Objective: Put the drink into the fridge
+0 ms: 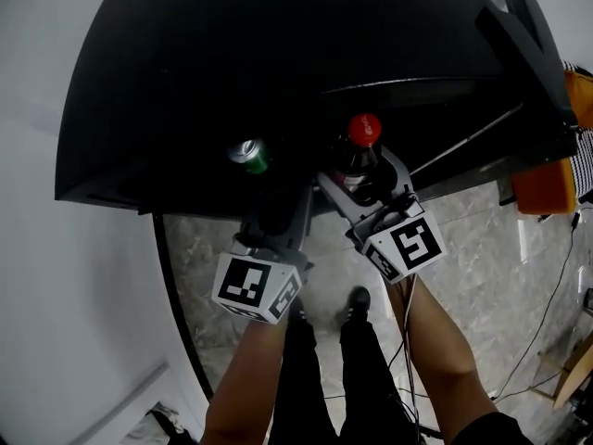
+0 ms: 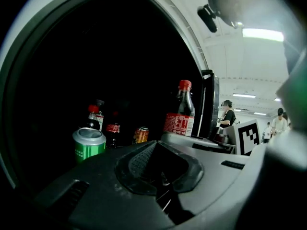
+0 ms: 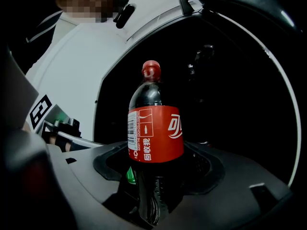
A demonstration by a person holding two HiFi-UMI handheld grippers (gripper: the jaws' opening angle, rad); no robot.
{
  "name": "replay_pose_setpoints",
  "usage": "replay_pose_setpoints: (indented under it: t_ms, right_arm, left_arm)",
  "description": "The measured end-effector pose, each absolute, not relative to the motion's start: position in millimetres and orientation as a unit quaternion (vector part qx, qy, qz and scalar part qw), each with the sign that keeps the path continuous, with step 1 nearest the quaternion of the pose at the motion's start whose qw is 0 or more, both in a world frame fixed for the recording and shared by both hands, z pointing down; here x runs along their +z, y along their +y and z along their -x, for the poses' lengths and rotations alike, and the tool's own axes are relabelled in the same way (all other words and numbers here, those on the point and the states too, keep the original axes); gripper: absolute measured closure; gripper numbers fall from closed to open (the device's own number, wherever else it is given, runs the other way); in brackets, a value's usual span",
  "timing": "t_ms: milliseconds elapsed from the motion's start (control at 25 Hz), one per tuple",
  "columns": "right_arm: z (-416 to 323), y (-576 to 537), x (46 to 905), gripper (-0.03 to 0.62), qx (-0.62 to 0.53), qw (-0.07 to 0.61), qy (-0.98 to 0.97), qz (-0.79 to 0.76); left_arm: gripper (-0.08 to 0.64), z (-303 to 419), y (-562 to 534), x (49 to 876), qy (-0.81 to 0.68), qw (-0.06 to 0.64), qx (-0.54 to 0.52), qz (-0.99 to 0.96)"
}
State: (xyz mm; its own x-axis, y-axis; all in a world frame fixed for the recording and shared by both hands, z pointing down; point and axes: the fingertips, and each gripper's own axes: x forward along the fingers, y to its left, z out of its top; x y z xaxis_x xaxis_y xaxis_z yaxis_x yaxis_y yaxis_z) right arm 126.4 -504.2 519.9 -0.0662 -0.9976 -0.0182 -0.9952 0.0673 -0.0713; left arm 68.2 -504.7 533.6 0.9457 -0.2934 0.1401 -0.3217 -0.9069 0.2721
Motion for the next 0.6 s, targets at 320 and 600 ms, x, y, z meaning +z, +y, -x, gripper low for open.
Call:
replay_pose_setpoints:
  t_ms: [320,600]
  right_arm:
    - [-139,-528,526,0.267,-0.006,0.035,0.719,0.694]
    - [-147,-541,537,0.267,-0.002,0.044,0.712,0.701]
  left_arm:
    - [0.549,-77,-532,543,-0.188,0.142,0.042,-0.971]
    - [0.549,-81,-535,550,-0.181,0.139,0.045,-0.973]
